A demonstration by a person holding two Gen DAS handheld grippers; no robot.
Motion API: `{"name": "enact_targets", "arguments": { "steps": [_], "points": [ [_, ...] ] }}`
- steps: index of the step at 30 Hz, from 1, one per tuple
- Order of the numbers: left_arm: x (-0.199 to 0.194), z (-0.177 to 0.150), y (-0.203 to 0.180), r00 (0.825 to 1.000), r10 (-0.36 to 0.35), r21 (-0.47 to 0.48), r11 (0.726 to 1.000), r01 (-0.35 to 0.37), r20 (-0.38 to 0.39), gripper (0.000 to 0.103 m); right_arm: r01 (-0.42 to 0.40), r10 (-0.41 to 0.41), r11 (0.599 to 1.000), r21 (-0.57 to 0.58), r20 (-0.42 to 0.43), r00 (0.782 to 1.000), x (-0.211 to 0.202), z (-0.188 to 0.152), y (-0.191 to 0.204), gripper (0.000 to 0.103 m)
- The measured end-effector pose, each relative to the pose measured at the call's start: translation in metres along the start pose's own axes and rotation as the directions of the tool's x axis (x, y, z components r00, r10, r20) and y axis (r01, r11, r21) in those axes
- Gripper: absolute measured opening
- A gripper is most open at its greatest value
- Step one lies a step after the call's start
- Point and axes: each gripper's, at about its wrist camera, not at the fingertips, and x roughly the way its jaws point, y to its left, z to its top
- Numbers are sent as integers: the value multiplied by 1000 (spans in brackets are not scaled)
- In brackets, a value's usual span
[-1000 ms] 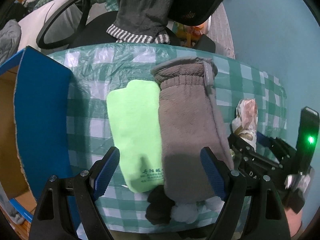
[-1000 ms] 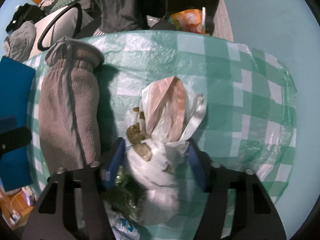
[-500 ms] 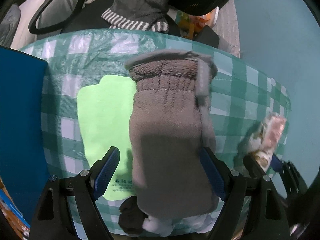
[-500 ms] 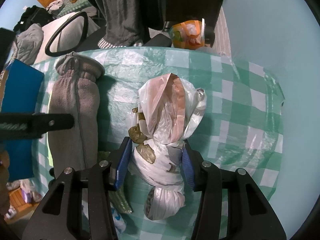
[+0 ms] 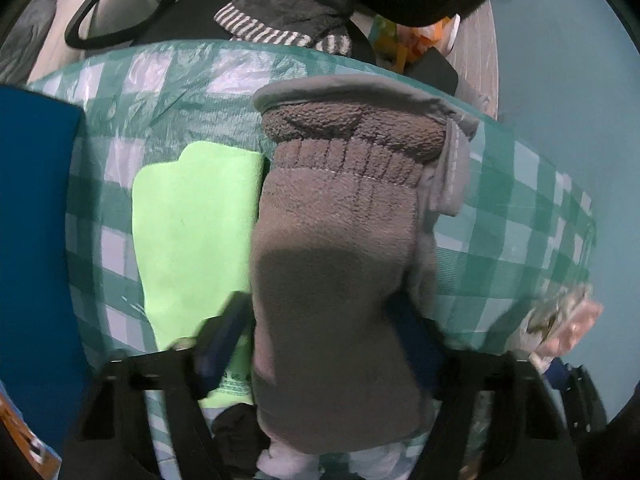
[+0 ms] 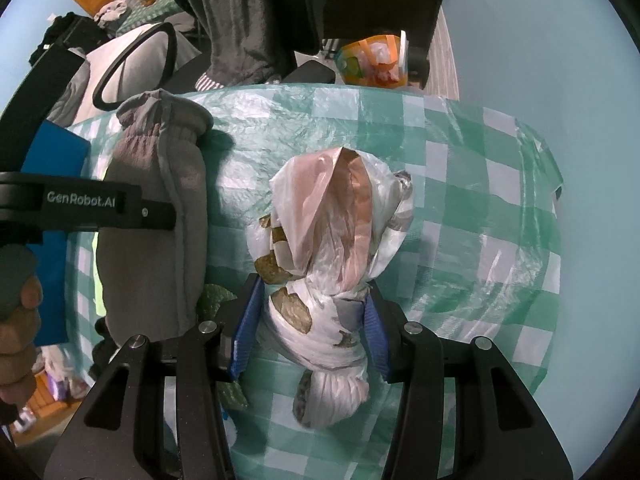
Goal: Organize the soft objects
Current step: 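Grasp the grey mitten with the left tool while the right tool grasps the white bundle, then lift the mitten and bundle and carry both over the cardboard box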
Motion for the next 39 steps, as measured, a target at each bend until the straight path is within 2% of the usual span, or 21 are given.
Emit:
{"name": "enact_targets", "arguments": {
  "steps": [1, 2, 3, 4, 10, 16, 22, 27, 39],
  "points": [
    [0, -1, 1, 1000, -8, -6, 1000, 7, -6, 49, -1, 1, 1000, -2, 0, 1000, 0, 0, 0, 48],
    [-1, -2, 2, 1000, -12, -9, 1000, 12, -4, 45, -3, 3, 1000, -3, 0, 1000, 0, -1, -1, 48],
    [-2, -4, 2, 1000, -18, -10, 1000, 18, 2, 35, -4, 4, 1000, -5, 2, 1000, 0, -1, 0, 48],
    [-3, -7, 2, 1000, -25, -9, 1000, 25, 6, 28, -4, 4, 1000, -6, 4, 1000, -1, -2, -1, 48],
    [-17, -15, 7, 997, -76, 3, 997, 76, 32, 19, -11, 11, 1000, -9, 19, 1000, -7, -5, -1, 48],
    [-34, -21, 5, 996, -74, 49, 996, 71, 56, 17, -6, 7, 1000, -17, 36, 999, -16, -7, -1, 48],
    [-58, -30, -7, 992, -56, 137, 990, 41, 109, 16, -1, 3, 999, -47, 51, 999, -28, -9, 0, 46],
    [-81, -41, -13, 986, -38, 212, 977, 3, 162, 16, 6, -1, 998, -68, 67, 998, -42, -9, 6, 44],
    [-131, -61, -7, 966, -24, 310, 949, -59, 259, 16, 36, -22, 993, -113, 126, 992, -82, -7, 27, 43]
  ]
}}
